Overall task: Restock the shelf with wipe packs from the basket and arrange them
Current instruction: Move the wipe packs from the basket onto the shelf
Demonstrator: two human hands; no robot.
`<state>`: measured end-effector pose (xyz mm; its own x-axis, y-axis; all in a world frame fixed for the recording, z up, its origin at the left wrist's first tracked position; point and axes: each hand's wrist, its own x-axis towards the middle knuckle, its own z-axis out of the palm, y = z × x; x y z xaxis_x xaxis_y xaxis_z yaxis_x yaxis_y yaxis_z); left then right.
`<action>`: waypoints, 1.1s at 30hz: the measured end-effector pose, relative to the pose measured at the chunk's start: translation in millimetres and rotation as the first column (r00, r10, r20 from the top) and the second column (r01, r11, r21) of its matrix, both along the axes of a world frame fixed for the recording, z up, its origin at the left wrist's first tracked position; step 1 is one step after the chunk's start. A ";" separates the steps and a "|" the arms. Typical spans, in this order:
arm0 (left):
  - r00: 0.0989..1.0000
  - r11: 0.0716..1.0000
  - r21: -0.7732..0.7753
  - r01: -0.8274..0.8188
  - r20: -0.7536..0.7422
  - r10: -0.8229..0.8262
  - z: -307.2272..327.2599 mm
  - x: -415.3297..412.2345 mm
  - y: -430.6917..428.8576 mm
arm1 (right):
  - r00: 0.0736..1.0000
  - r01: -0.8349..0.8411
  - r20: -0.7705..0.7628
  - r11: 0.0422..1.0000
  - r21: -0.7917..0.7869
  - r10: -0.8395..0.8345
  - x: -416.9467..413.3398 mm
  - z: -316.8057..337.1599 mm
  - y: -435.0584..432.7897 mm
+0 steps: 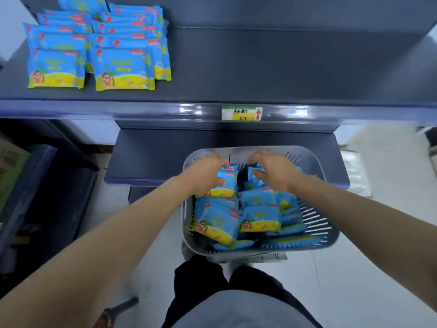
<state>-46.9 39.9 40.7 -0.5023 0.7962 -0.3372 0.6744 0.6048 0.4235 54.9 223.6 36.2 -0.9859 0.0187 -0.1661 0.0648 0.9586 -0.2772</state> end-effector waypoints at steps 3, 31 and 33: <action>0.995 0.972 -0.228 0.059 0.087 -0.041 -34.6 21.2 -3.2 | 0.969 0.012 0.245 1.000 -0.026 -0.005 23.0 -24.1 10.3; 0.995 0.975 -0.218 -0.052 -0.092 0.033 33.0 20.7 5.8 | 0.781 -0.029 0.625 0.998 0.048 -0.008 22.3 -34.9 11.7; 0.992 0.991 -0.096 -0.097 -0.096 0.088 62.1 4.3 7.4 | 0.829 -0.045 0.559 0.998 0.033 0.019 -2.2 -1.2 19.2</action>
<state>-42.6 47.3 102.8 -0.6044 0.7094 -0.3625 0.6469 0.7026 0.2963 52.7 242.8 35.0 -0.7256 0.0083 -0.6881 0.1650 0.9728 -0.1623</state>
